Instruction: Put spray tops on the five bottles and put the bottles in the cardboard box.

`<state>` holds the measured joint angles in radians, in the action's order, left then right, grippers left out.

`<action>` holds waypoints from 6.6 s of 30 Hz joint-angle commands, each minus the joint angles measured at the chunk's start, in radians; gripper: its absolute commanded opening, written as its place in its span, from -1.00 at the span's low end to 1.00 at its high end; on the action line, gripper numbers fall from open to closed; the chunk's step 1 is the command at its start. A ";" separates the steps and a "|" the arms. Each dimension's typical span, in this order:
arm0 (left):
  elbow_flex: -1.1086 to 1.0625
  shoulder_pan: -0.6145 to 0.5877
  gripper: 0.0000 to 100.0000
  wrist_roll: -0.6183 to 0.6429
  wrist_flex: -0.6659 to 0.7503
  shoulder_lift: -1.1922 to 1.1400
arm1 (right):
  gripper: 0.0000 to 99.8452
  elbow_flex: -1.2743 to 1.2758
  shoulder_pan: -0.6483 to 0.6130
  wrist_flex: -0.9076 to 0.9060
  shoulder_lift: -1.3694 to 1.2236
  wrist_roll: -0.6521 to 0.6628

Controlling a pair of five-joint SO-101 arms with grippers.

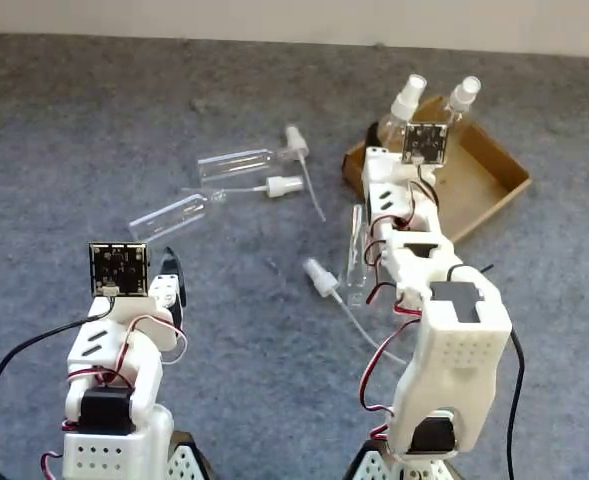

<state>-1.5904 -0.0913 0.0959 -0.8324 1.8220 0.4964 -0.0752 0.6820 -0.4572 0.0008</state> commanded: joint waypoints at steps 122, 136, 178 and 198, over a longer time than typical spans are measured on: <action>-0.079 -0.016 -0.89 -0.009 0.143 0.012 | -0.40 -0.065 0.008 -0.421 0.286 0.120; -0.079 -0.018 -0.89 -0.009 0.143 0.012 | -0.40 -0.071 0.008 -0.519 0.429 0.120; -0.077 -0.051 -0.99 -0.006 0.147 0.012 | -0.98 0.131 -0.197 -1.296 1.035 0.126; -0.079 -0.058 -0.99 -0.009 0.147 0.012 | -0.97 0.200 -0.093 -1.294 0.906 0.120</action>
<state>-1.6671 -0.1358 0.0959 -0.7112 1.8205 0.7142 -0.2225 -0.6130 0.5079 0.1128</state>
